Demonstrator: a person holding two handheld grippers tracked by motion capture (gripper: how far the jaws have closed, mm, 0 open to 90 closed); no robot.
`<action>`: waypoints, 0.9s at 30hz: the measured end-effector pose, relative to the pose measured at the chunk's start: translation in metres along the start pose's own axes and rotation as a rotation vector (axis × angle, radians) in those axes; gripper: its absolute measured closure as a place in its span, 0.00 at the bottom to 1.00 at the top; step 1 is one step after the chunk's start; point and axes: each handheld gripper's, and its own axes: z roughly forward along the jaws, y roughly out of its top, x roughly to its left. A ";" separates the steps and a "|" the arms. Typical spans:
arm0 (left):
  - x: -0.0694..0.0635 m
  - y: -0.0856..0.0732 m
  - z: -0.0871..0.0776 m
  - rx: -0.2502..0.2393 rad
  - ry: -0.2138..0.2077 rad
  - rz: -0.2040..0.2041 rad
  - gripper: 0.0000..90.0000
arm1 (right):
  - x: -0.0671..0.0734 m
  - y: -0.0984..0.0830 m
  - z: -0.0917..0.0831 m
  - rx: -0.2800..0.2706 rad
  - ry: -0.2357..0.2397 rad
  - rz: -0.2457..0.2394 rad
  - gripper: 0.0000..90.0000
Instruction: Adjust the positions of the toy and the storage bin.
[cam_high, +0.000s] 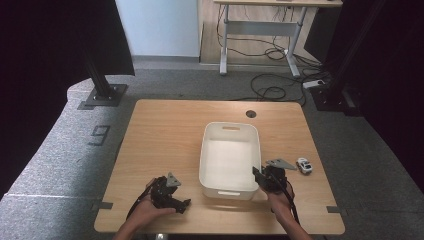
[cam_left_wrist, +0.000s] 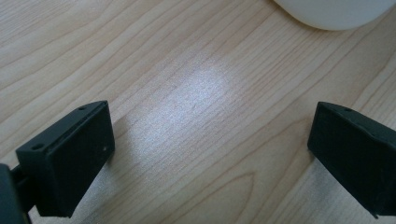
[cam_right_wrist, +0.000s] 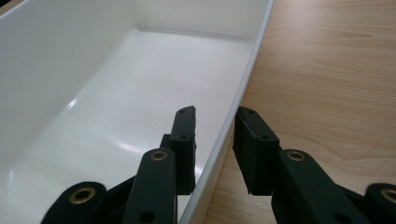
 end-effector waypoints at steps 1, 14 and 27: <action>0.000 0.000 0.000 0.000 -0.001 0.000 0.01 | 0.001 0.000 0.000 -0.001 0.002 -0.003 0.77; 0.000 0.000 0.000 0.000 -0.001 0.000 0.01 | 0.008 0.001 0.004 -0.003 0.004 -0.002 0.77; 0.000 0.000 0.000 0.000 -0.001 0.001 0.01 | 0.013 0.003 0.008 -0.004 0.013 -0.004 0.76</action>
